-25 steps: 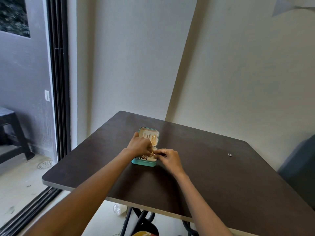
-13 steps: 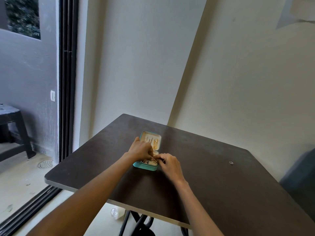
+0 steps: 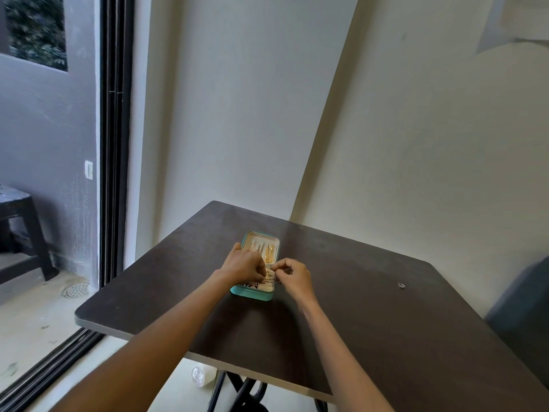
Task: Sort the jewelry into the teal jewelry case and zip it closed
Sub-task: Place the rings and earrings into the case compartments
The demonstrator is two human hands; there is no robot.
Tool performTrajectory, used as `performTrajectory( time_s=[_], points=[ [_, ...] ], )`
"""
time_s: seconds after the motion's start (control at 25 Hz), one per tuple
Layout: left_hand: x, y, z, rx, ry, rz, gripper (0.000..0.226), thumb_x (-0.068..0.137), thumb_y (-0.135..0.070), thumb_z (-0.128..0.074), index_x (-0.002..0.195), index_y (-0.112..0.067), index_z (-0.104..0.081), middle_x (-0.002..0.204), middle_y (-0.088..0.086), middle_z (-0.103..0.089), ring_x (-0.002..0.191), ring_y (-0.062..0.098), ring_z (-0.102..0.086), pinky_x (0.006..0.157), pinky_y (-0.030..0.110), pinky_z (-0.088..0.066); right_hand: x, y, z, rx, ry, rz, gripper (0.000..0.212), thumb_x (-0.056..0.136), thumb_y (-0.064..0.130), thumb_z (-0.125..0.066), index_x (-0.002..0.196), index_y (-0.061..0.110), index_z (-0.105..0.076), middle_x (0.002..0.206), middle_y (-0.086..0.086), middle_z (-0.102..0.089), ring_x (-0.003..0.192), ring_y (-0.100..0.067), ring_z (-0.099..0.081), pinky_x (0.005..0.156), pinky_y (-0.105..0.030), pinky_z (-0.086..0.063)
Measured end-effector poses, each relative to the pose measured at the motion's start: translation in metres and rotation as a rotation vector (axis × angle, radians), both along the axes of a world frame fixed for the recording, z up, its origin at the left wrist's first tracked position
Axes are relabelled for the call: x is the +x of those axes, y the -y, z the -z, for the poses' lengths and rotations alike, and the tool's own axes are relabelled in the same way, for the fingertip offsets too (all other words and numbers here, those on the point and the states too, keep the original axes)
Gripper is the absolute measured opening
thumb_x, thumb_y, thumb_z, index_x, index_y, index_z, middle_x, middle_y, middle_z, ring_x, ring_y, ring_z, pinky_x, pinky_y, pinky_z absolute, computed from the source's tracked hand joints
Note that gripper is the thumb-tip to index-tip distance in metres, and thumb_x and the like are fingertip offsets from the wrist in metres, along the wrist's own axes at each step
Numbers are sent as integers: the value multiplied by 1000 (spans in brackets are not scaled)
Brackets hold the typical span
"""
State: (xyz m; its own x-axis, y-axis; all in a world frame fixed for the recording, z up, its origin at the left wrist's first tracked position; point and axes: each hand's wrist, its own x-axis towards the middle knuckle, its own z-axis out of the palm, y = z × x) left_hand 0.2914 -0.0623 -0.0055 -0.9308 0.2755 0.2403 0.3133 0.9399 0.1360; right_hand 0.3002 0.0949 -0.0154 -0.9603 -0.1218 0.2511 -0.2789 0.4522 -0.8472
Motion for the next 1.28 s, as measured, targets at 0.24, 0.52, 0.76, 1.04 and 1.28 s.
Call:
performTrajectory(
  time_s=[0.24, 0.52, 0.76, 1.04, 1.28],
  points=[
    [2, -1, -1, -6, -27, -1, 25, 86, -39, -62, 105, -26, -71, 109, -6, -67, 101, 12, -56, 87, 31, -27, 0, -9, 1, 65, 23, -92, 17, 82, 7, -69, 96, 14, -75, 94, 3, -73, 85, 0, -66, 80, -18, -55],
    [3, -1, 0, 0, -26, -22, 25, 86, -39, -61, 104, -26, -72, 107, -4, -67, 99, 14, -58, 86, 31, -26, 6, 2, 15, 218, -310, 11, 9, 83, 12, -68, 83, 20, -72, 86, 6, -60, 79, -5, -59, 71, -18, -50],
    [-2, 1, 3, 36, -13, -14, 24, 85, -40, -61, 100, -26, -73, 103, -6, -68, 96, 10, -58, 79, 28, -21, 6, 0, 30, 317, -425, -31, 8, 85, 13, -65, 79, 16, -61, 84, 11, -58, 75, -4, -56, 66, -17, -48],
    [0, 0, 2, 38, -7, -9, 26, 85, -42, -59, 98, -25, -73, 101, -6, -67, 88, 9, -53, 80, 28, -22, 6, -5, 20, 495, -448, -89, 4, 84, 20, -64, 88, 20, -62, 87, 8, -61, 78, -3, -50, 67, -18, -44],
    [2, -1, 0, 27, -12, -14, 24, 86, -39, -59, 100, -24, -72, 105, -4, -67, 99, 13, -57, 84, 30, -24, 7, -13, 14, 401, -285, -190, 29, 84, 15, -66, 112, 23, -66, 95, 6, -62, 80, -5, -56, 75, -17, -48]
  ],
)
